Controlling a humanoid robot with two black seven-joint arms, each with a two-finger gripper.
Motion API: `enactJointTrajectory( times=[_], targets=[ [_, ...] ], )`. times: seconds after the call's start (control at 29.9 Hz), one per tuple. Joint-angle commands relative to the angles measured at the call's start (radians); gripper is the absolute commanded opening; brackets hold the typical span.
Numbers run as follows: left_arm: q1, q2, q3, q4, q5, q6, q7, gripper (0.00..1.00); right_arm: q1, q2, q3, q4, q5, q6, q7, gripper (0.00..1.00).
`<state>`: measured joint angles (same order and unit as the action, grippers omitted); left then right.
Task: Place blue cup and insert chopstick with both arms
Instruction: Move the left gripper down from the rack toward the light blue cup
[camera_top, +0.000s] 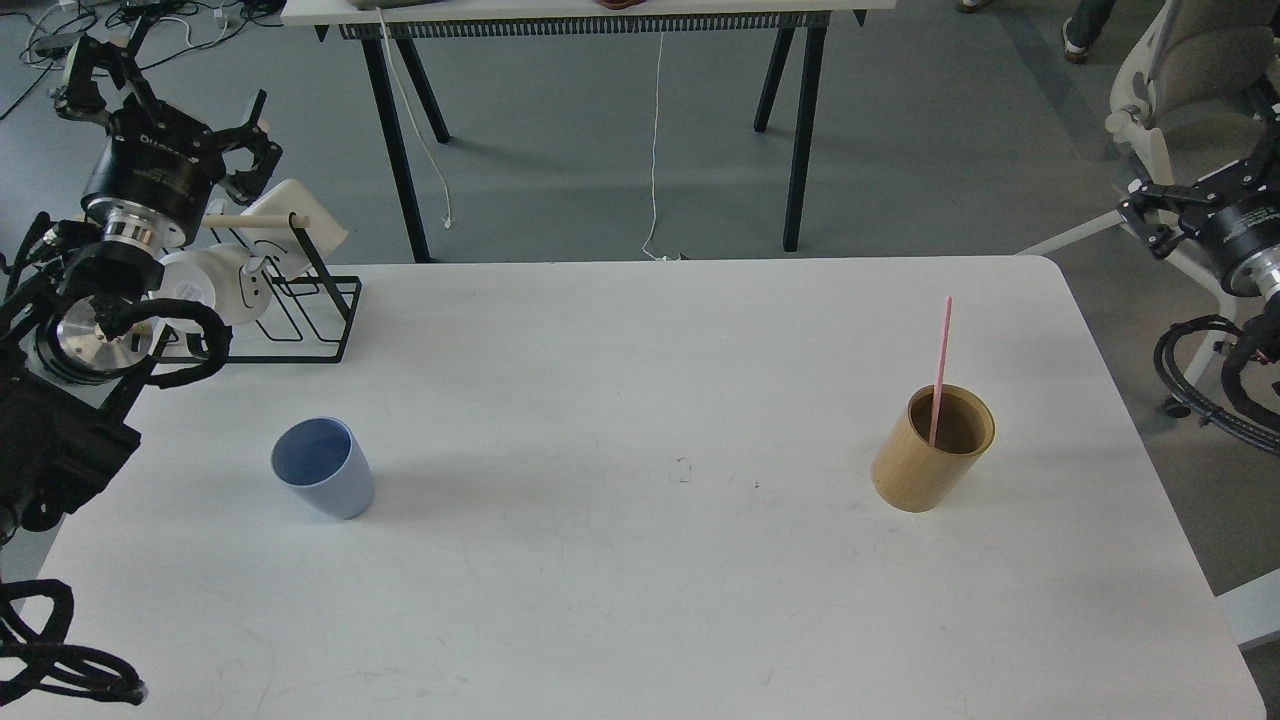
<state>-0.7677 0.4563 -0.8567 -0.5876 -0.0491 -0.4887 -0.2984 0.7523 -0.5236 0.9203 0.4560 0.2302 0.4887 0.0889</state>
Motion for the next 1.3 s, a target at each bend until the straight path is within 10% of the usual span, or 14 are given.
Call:
enactJointTrajectory(
  times=[0.0,0.27,0.47,1.27],
  targets=[
    [0.001,0.001,0.004,0.000,0.002,0.000,0.002,1.00,-0.005,-0.001,0.000,0.004,0.000,0.000,0.000,0.99],
    [-0.007,0.008,-0.002,-0.014,0.002,0.000,0.013,1.00,-0.005,-0.006,0.002,0.006,0.000,0.000,0.002,0.99],
    [0.013,0.171,0.050,-0.260,0.044,0.000,0.022,1.00,-0.007,-0.039,0.002,0.010,0.000,0.000,0.002,0.99],
    [0.028,0.697,0.209,-0.902,1.262,0.000,-0.008,0.97,-0.033,-0.087,0.012,0.009,0.001,0.000,0.046,0.99]
  ],
)
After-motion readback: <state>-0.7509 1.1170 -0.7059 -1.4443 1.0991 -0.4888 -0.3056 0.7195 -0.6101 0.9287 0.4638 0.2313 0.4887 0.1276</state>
